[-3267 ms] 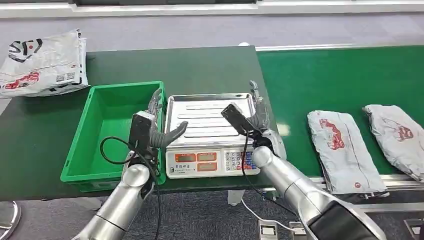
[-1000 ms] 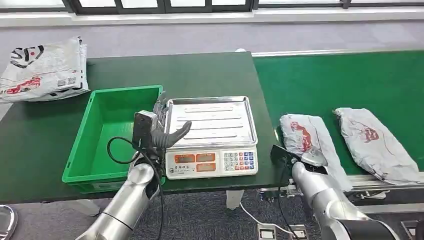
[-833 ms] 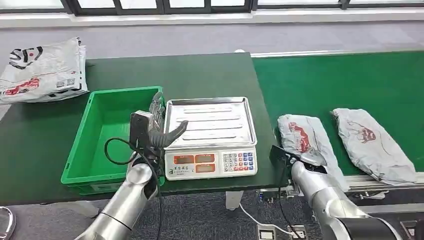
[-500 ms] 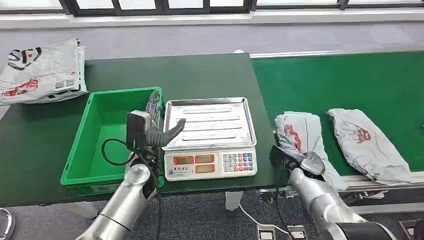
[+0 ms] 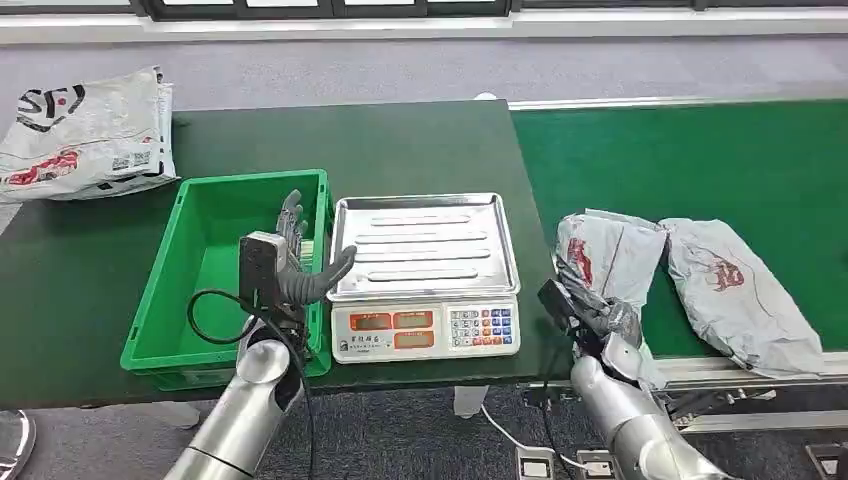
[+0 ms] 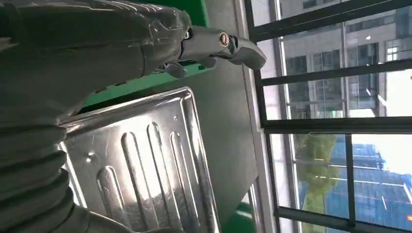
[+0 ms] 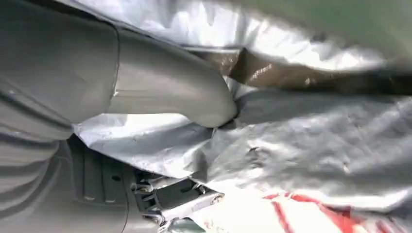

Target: Moved the parcel from conveyor to table for the left to box.

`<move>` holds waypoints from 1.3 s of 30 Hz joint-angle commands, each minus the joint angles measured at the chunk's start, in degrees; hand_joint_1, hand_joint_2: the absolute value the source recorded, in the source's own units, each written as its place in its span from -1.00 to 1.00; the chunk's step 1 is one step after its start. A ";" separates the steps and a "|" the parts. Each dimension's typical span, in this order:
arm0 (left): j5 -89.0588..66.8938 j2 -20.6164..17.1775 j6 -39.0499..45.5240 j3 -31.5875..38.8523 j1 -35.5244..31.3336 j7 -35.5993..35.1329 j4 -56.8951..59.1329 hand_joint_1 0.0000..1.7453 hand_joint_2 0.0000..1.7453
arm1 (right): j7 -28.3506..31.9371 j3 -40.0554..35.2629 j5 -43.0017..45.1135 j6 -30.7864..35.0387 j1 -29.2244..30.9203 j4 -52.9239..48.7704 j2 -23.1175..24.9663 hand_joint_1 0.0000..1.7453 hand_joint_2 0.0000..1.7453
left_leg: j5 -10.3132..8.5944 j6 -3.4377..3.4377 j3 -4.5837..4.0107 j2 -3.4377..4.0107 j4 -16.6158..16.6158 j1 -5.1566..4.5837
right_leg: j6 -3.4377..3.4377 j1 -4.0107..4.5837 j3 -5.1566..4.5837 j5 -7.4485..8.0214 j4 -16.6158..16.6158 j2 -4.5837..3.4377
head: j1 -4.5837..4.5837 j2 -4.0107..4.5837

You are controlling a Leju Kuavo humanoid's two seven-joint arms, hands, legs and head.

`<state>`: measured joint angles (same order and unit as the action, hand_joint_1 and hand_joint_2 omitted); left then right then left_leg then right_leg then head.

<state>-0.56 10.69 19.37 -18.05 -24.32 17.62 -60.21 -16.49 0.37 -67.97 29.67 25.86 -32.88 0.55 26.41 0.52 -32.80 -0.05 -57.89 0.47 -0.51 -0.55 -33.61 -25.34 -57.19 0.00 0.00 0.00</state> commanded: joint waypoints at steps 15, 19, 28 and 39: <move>-3.85 -0.02 -0.02 0.53 -2.07 -0.19 2.35 -1.00 1.00 | 6.86 -0.38 4.07 6.51 -9.52 -46.17 0.50 1.00 1.00 | -0.07 -0.04 -0.42 -0.05 0.09 -0.09 | 0.00 -0.07 -0.46 0.00 0.05 0.05 | 0.00 0.00; -3.83 0.10 -0.37 0.38 -2.17 -0.16 2.37 -1.00 1.00 | 8.01 -0.43 4.18 8.75 -9.11 -46.31 0.16 1.00 1.00 | -0.06 -0.02 -0.42 -0.01 0.09 -0.07 | 0.00 -0.06 -0.47 0.01 0.05 0.00 | 0.00 0.00; -2.49 -0.36 -1.26 -1.21 -2.58 -0.28 2.08 -1.00 1.00 | 11.25 -6.03 11.77 6.50 -6.09 -49.76 -3.90 1.00 1.00 | -0.06 -0.04 -0.46 0.01 0.06 -0.12 | -0.02 -0.11 -0.52 0.01 0.02 -0.01 | 0.00 0.00; 0.37 -0.67 1.83 -1.30 -5.63 2.02 3.59 -1.00 1.00 | 9.86 -29.06 23.51 -14.85 13.51 -18.87 5.57 1.00 1.00 | -0.24 0.22 -0.51 0.58 0.10 -0.05 | 0.22 -0.03 -0.88 0.24 -0.15 -0.54 | 0.00 0.02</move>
<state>-1.79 11.45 19.98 -18.27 -25.45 18.80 -61.24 -7.02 -15.27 -48.87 19.34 27.98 -73.04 1.31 26.15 0.67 -33.41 0.22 -57.86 0.40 -0.38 -0.59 -34.45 -25.22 -57.38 -0.24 0.00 0.02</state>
